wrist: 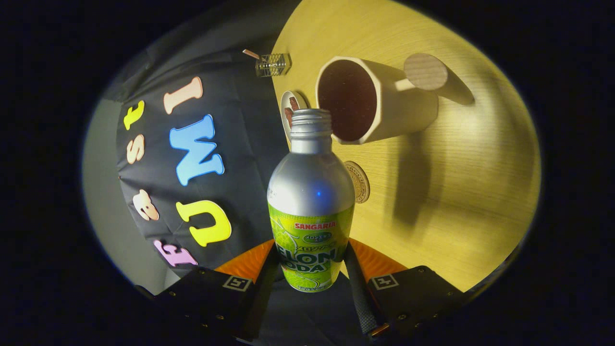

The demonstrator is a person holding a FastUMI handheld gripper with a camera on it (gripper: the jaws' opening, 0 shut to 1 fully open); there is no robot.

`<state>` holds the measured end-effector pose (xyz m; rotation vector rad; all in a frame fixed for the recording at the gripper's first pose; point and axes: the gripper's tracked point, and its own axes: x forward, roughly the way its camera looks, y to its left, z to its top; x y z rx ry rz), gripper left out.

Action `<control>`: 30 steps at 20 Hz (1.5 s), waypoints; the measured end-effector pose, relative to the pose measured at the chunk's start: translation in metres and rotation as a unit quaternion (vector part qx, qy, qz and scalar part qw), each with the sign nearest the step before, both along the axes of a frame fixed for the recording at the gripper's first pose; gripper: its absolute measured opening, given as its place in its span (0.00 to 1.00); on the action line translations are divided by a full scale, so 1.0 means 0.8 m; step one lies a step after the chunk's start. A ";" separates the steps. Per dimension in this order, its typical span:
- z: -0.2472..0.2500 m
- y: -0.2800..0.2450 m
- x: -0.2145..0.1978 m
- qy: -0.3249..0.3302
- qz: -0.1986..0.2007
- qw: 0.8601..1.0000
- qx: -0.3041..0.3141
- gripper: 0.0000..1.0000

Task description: Take the bottle from table, then pour the juice into the cup, finally place the bottle on the coaster

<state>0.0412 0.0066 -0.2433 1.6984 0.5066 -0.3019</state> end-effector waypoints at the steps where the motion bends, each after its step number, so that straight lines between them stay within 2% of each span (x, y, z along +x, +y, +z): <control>1: -0.003 -0.001 -0.002 0.000 0.007 1.000 -0.019 0.75; 5: -0.024 0.005 -0.012 0.011 0.041 0.994 -0.098 0.75; 12: -0.048 0.002 -0.021 0.019 0.102 0.970 -0.220 0.75; 17: -0.056 -0.012 -0.019 0.022 0.137 0.939 -0.315 0.75; 24: -0.045 -0.026 0.001 0.016 0.150 0.899 -0.410 0.75; 30: -0.041 -0.039 0.025 0.016 0.161 0.869 -0.467 0.75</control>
